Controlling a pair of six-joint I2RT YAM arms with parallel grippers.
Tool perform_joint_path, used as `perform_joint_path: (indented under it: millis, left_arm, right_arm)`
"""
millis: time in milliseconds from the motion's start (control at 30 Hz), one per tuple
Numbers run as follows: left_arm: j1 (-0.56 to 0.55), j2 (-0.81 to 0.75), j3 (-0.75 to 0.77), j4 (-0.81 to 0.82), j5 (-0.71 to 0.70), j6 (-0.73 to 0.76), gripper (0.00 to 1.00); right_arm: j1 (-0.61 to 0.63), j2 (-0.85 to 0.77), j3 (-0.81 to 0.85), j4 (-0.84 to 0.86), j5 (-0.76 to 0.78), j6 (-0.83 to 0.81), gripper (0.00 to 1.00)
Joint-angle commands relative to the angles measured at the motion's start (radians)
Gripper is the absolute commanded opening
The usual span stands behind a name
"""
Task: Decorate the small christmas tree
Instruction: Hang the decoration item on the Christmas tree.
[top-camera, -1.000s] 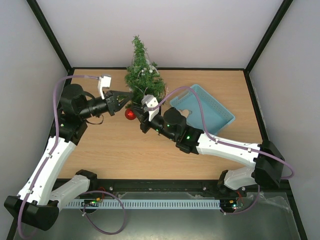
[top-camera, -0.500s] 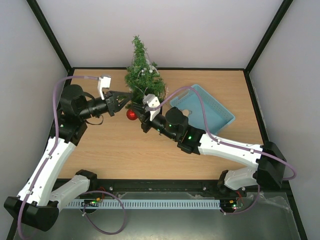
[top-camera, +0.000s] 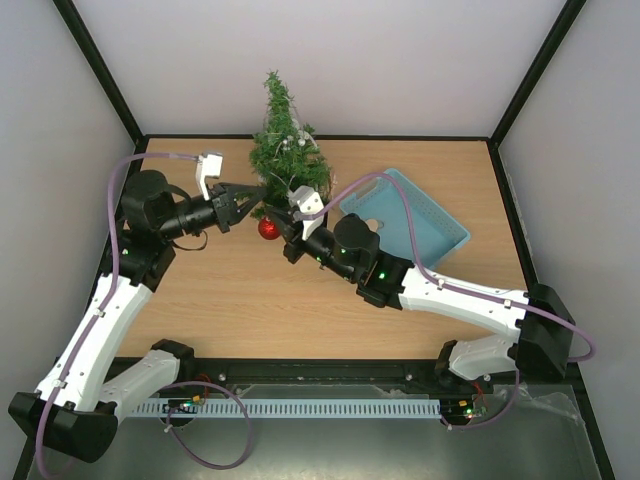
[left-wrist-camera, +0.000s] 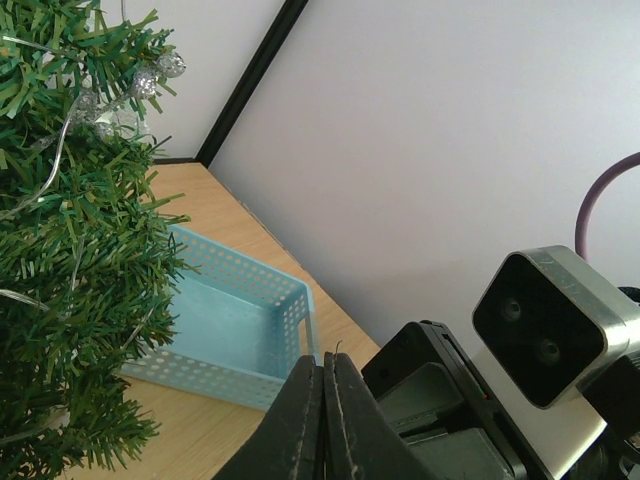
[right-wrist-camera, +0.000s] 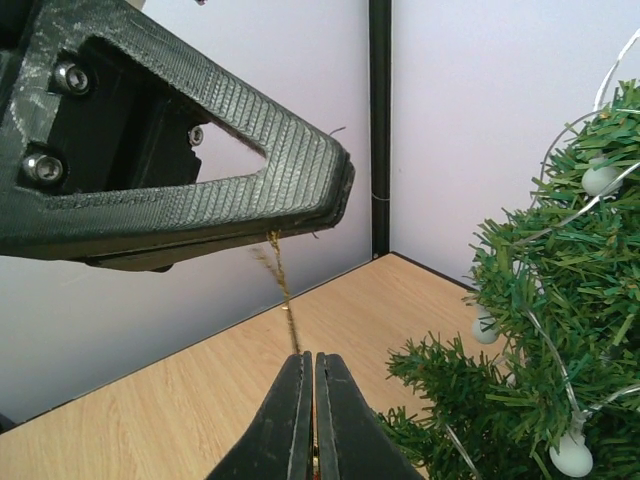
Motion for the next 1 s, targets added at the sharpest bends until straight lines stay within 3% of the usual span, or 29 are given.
perform_joint_path:
  millis: [0,233,533,967]
  left_arm:
    - [-0.003,-0.009,-0.016,0.039,-0.004,-0.013,0.02]
    - [-0.002,-0.009,-0.015,0.051,-0.001,-0.025,0.02]
    - [-0.003,-0.005,-0.016,0.055,-0.011,-0.026,0.02]
    - [-0.003,-0.017,-0.018,0.053,-0.006,-0.034,0.02]
  right_arm:
    - [0.005,-0.012,0.010,0.033,0.056,-0.020,0.02]
    - [0.005,0.015,0.033,0.030,0.088,-0.011,0.02]
    - [0.006,-0.034,0.020,-0.022,0.047,0.024,0.23]
    - [0.005,0.027,0.072,-0.025,-0.058,0.013,0.23]
